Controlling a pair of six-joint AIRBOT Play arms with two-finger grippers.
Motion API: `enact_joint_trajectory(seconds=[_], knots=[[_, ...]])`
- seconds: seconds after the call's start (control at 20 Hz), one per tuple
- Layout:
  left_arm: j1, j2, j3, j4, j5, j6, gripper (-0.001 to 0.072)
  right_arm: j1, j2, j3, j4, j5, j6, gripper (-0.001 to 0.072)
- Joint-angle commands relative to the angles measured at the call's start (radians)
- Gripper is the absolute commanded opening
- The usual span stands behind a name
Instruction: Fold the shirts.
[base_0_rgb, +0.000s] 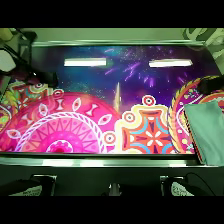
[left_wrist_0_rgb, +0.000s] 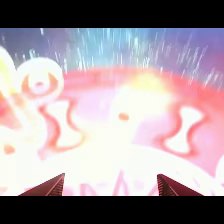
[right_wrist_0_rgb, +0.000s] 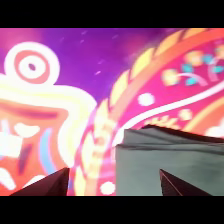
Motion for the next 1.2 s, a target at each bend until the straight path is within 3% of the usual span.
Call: enact_joint_trajectory(seconds=[0.0, 0.15, 1.15], knots=[[-0.027, 0.042, -0.145, 0.052, -0.047, -0.068, 0.0674, 0.124, -0.041, -0.115, 0.055, 0.133, -0.008, 0.0571], [-0.021, 0.143, -0.312, 0.053, 0.066, -0.1, 0.0674, 0.124, -0.026, -0.205, 0.056, 0.077, -0.009, 0.0573], [-0.02, 0.135, -0.325, 0.052, 0.054, -0.1, 0.0675, 0.123, -0.026, -0.208, 0.047, 0.075, -0.009, 0.0572]])
